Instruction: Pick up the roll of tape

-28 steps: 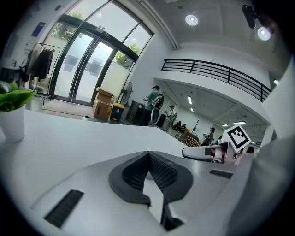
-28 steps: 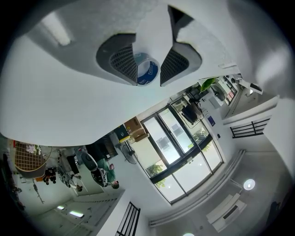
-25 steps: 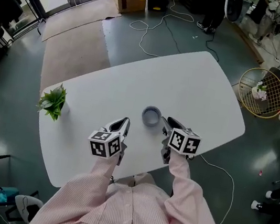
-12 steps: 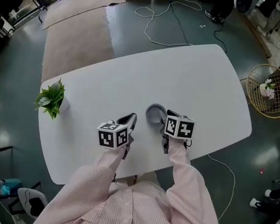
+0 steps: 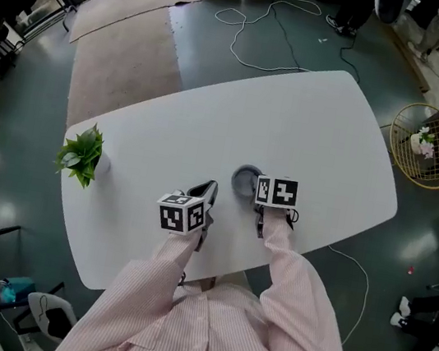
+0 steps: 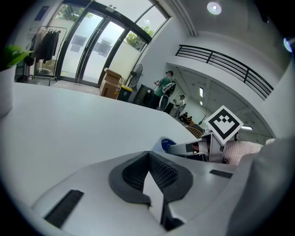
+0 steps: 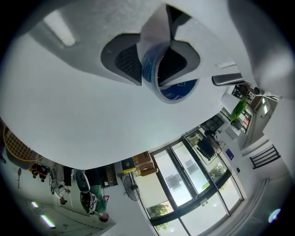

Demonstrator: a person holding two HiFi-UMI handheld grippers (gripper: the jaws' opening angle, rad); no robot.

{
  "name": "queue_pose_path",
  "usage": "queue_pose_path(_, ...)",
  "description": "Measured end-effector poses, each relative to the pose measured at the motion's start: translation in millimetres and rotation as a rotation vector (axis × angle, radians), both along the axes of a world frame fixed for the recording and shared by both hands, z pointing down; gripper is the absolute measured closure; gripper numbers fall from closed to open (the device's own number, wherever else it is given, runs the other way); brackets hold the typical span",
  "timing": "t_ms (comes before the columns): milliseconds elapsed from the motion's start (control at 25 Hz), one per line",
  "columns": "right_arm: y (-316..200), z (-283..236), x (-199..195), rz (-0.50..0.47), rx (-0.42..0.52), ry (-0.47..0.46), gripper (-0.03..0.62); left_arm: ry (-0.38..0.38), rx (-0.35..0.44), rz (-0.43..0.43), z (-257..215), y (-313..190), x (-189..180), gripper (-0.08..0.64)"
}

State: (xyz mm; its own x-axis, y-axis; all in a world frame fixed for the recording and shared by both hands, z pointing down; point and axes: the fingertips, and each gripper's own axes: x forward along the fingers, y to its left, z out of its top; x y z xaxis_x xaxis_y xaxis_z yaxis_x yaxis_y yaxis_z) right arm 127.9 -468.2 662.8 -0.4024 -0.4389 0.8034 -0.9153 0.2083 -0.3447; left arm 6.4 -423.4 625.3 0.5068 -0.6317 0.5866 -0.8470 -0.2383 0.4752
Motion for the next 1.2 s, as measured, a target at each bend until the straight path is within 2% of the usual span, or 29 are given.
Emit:
queue_pose_path(280,-1.5,-2.9,4.2,-0.007,0.018,0.075,0.506,0.006,0.007,0.003,-3.6,1.2,-0.9,0.56)
queue_pose_path(440,2.9,-9.1,2.9,0.001,0.059,0.068,0.508,0.012,0.031,0.011,-10.2,5.1,-5.4,0.56)
queue_pose_path(720,9.4,-36.1,-0.3,0.021,0.172,-0.003,0.509,0.027,0.087,0.028,-28.6,12.3,-8.9,0.56)
queue_pose_path(960,22.2,-70.6,0.7,0.035,0.306,-0.064,0.509,0.048,0.209,0.066,-62.5,18.6,-2.5,0.56)
queue_pose_path(1200,30.8,-106.1,1.1,0.046,0.435,-0.126,0.509,0.054,0.3,0.064,-90.9,25.4,-5.2,0.56)
